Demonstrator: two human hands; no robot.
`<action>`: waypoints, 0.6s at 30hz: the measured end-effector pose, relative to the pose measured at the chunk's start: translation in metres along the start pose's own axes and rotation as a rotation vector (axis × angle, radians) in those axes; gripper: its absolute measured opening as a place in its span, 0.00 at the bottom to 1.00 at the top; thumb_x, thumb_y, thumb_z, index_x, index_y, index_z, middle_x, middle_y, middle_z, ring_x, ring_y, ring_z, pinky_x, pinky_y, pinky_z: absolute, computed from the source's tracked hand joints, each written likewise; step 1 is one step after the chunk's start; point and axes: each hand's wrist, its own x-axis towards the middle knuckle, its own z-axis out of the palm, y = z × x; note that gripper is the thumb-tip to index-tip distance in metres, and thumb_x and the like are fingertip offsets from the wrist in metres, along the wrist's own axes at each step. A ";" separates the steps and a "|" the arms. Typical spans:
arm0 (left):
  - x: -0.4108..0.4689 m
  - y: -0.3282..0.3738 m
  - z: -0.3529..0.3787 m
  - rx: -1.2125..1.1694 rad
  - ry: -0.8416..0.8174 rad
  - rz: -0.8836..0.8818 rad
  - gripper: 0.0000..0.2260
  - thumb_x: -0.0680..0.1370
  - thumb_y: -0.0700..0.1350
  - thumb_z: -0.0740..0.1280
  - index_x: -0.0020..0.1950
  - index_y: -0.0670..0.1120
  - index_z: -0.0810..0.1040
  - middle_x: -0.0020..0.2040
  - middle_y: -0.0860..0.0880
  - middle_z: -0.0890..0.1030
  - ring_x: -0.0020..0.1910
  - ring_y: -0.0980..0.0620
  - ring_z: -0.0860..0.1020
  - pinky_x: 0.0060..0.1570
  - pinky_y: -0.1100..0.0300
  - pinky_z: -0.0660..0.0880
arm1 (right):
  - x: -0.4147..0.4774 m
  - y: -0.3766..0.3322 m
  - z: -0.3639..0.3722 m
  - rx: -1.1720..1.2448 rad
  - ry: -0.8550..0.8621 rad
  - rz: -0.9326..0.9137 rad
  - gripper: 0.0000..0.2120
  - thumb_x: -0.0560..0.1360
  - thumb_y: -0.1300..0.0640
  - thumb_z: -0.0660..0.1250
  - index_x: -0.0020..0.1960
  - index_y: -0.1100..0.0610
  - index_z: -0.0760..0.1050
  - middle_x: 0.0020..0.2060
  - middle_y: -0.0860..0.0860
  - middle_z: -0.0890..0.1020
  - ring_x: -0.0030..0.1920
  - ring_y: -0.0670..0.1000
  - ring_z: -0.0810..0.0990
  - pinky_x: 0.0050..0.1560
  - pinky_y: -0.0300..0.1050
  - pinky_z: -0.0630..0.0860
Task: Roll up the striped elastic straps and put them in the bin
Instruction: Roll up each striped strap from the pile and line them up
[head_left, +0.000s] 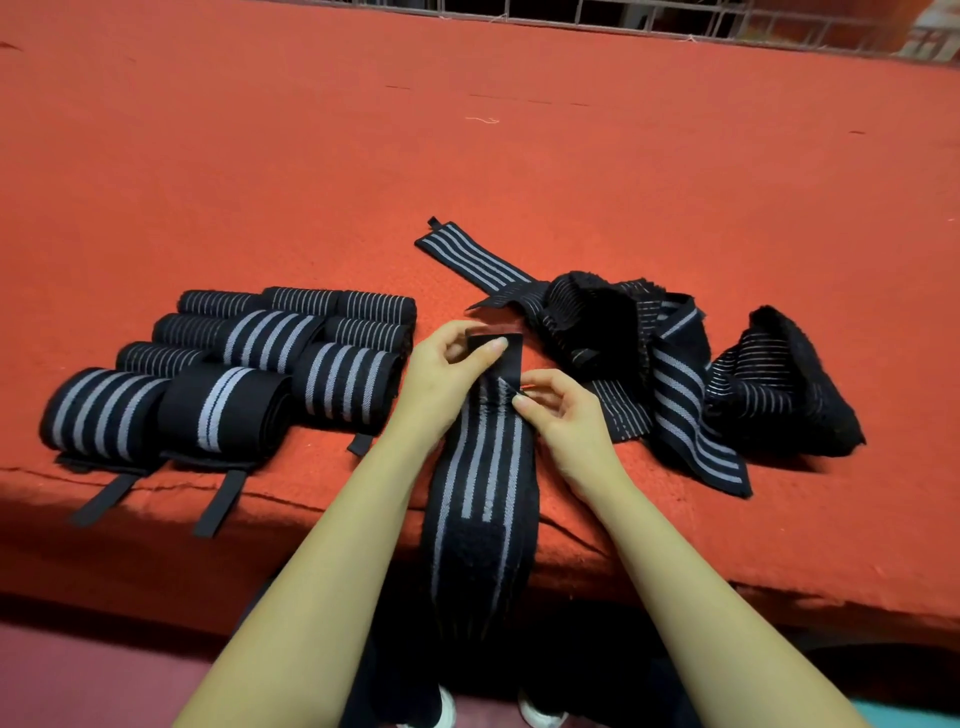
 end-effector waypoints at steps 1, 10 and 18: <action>0.004 0.001 0.000 0.000 0.021 0.019 0.04 0.77 0.41 0.70 0.50 0.44 0.81 0.44 0.50 0.84 0.46 0.58 0.81 0.51 0.62 0.77 | 0.000 0.000 0.000 0.003 0.000 -0.009 0.11 0.75 0.69 0.67 0.49 0.54 0.78 0.47 0.54 0.83 0.48 0.48 0.80 0.52 0.41 0.77; 0.006 0.008 0.012 0.239 -0.094 0.066 0.03 0.76 0.42 0.70 0.44 0.50 0.80 0.40 0.56 0.82 0.42 0.63 0.79 0.47 0.69 0.72 | -0.004 -0.005 0.000 0.032 -0.011 -0.026 0.14 0.78 0.57 0.66 0.38 0.67 0.74 0.28 0.46 0.71 0.31 0.42 0.67 0.31 0.36 0.63; 0.009 0.012 0.019 0.295 -0.028 0.147 0.03 0.72 0.39 0.72 0.42 0.47 0.84 0.38 0.60 0.81 0.39 0.68 0.77 0.46 0.74 0.70 | -0.005 -0.004 0.002 0.054 -0.017 0.021 0.15 0.77 0.55 0.67 0.37 0.64 0.71 0.26 0.50 0.70 0.29 0.48 0.67 0.29 0.40 0.63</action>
